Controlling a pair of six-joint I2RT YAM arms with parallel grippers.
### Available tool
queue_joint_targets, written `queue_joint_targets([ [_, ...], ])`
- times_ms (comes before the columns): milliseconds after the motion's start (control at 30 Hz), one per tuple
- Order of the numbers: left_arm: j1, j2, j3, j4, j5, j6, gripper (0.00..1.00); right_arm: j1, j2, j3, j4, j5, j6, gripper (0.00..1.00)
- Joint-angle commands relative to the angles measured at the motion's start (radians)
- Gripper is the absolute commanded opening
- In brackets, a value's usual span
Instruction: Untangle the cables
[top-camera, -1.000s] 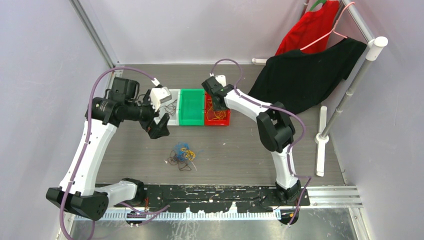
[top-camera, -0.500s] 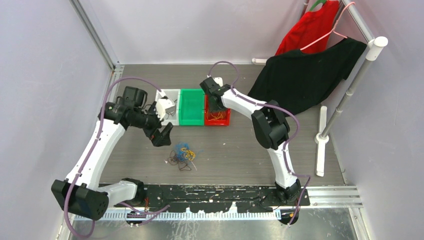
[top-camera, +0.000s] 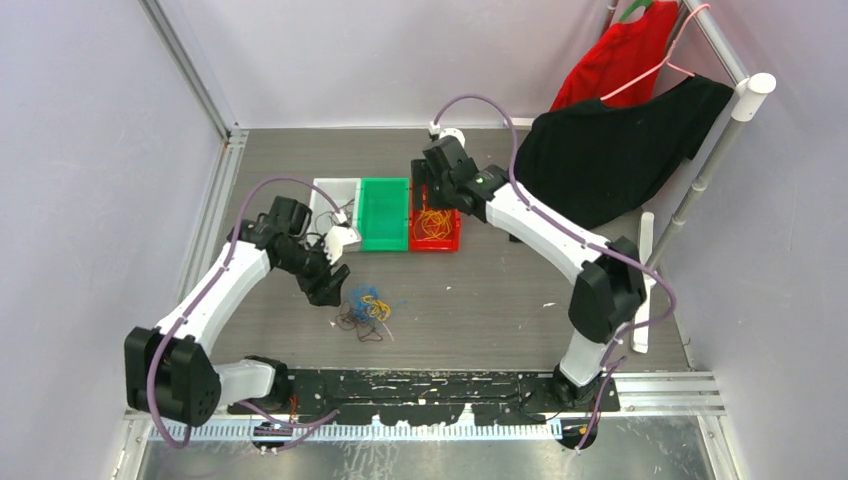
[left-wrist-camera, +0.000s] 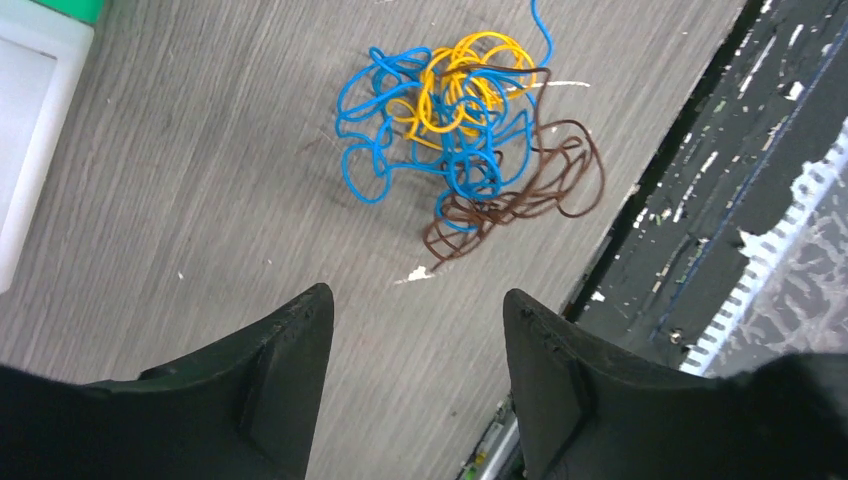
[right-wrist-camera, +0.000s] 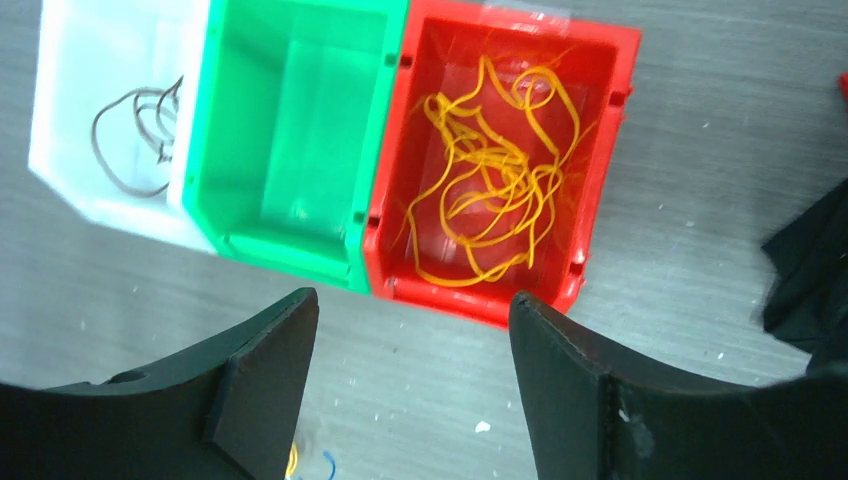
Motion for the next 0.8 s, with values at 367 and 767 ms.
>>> queue_joint_targets([
  [367,0.004,0.260,0.002,0.152,0.145,0.124,0.49,0.040,-0.274,-0.336,0.199,-0.108,0.068,0.70],
  [767,0.003,0.239,0.021,-0.045,0.114,0.301,0.39,0.040,-0.284,-0.359,0.215,-0.113,0.094,0.61],
])
